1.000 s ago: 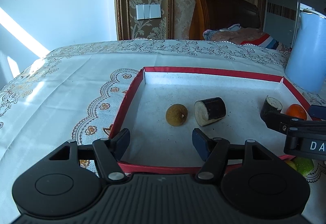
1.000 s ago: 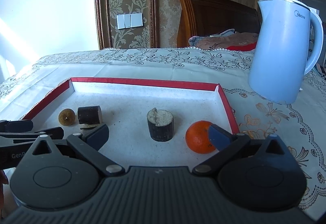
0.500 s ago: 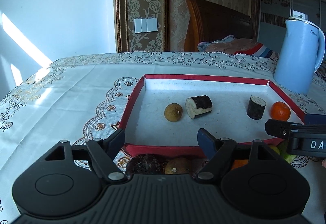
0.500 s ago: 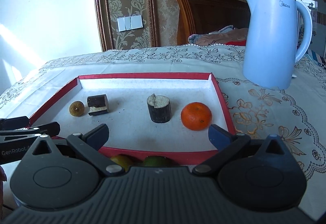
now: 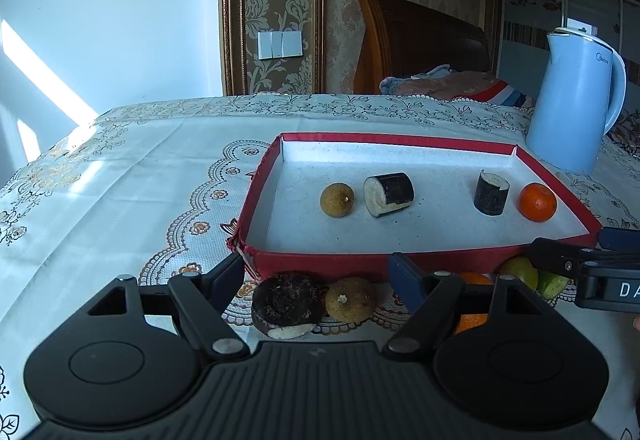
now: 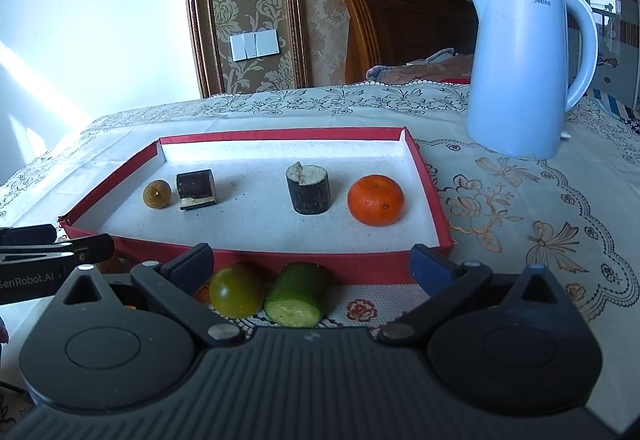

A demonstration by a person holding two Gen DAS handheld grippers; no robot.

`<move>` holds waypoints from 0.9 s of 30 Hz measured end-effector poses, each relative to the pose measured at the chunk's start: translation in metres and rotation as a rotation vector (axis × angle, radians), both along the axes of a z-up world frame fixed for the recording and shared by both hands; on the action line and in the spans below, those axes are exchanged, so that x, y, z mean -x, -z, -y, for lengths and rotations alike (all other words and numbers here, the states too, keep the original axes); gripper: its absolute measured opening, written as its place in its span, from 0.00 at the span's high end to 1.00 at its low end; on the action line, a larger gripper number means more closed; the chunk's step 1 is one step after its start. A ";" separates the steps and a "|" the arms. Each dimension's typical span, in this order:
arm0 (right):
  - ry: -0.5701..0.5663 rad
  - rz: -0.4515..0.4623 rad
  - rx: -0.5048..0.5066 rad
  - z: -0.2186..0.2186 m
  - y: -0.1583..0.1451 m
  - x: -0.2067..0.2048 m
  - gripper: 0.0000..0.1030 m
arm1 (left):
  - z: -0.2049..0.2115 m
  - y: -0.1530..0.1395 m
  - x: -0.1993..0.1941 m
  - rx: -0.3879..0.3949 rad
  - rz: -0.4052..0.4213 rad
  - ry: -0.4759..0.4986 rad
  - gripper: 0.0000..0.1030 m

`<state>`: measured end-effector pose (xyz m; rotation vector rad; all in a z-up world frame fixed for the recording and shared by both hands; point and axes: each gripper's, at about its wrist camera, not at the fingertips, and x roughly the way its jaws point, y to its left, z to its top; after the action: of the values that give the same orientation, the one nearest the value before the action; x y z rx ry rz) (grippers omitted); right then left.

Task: Organize fruits
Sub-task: 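Withdraw both grippers from the tray toward the fruits in front of it, then move the left gripper to the large orange while the right gripper approaches the green tomato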

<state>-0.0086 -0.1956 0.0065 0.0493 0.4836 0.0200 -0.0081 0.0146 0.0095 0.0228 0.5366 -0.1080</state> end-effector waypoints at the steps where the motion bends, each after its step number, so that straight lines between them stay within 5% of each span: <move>1: 0.002 0.001 -0.005 0.001 0.000 0.001 0.00 | 0.000 0.000 0.002 -0.001 0.000 0.002 0.23; 18: 0.035 0.030 0.000 0.031 0.005 0.057 0.00 | 0.020 0.005 0.016 -0.077 0.029 0.115 0.23; 27: 0.117 -0.025 -0.054 0.063 0.011 0.061 0.00 | 0.027 0.005 0.017 -0.085 0.030 0.119 0.23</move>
<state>-0.0698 -0.2589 -0.0040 0.1306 0.5050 -0.0824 -0.0250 -0.0123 0.0043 0.1394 0.5099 -0.2006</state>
